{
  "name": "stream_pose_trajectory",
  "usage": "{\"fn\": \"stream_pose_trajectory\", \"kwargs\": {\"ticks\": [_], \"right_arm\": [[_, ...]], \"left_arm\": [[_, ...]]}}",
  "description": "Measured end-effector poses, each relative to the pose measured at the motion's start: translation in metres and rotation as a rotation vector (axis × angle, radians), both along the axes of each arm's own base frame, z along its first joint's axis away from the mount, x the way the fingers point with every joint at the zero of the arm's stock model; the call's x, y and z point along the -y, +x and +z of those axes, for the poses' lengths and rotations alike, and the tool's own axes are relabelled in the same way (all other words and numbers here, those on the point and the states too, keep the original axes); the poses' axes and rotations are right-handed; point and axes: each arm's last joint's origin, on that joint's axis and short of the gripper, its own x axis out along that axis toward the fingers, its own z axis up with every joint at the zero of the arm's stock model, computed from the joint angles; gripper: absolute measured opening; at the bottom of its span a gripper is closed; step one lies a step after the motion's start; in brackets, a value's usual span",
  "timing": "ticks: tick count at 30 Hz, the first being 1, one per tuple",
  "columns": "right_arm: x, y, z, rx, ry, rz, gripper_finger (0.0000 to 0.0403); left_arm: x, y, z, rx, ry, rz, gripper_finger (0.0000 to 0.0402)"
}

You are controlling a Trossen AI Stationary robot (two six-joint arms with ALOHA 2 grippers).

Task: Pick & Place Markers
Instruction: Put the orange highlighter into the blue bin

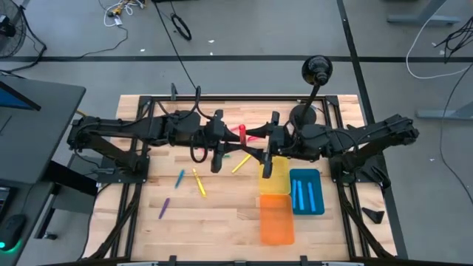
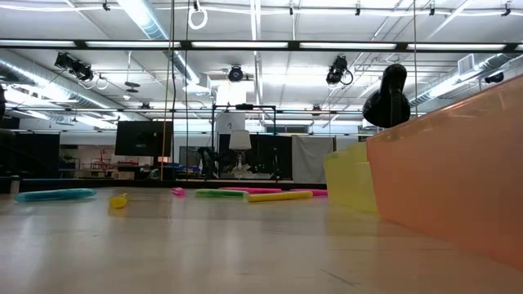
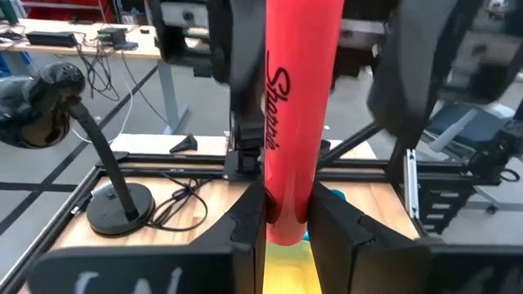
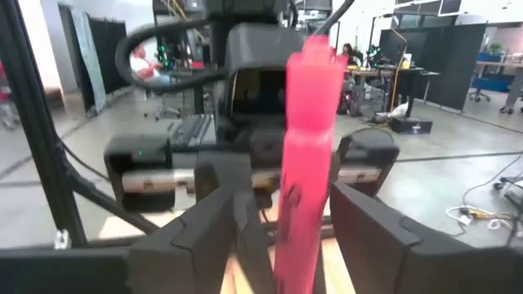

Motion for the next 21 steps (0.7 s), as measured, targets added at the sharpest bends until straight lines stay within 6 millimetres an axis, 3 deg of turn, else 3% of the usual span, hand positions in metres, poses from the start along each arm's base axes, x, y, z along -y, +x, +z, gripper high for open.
{"fn": "stream_pose_trajectory", "kwargs": {"ticks": [7, 11, 21], "right_arm": [[-0.0005, 0.0013, -0.0004, 0.006, 0.024, 0.008, 0.0108], [-0.0006, 0.0013, -0.0004, 0.007, 0.027, 0.010, 0.0043], [0.0010, -0.0025, 0.0004, -0.004, 0.047, -0.017, 0.0042]], "left_arm": [[0.0016, -0.0001, -0.0001, -0.001, -0.001, -0.004, 0.0070], [0.0015, -0.0002, -0.0002, -0.002, -0.002, -0.001, 0.0095], [0.0007, -0.0024, 0.0005, -0.009, -0.025, 0.017, 0.0155]]}}
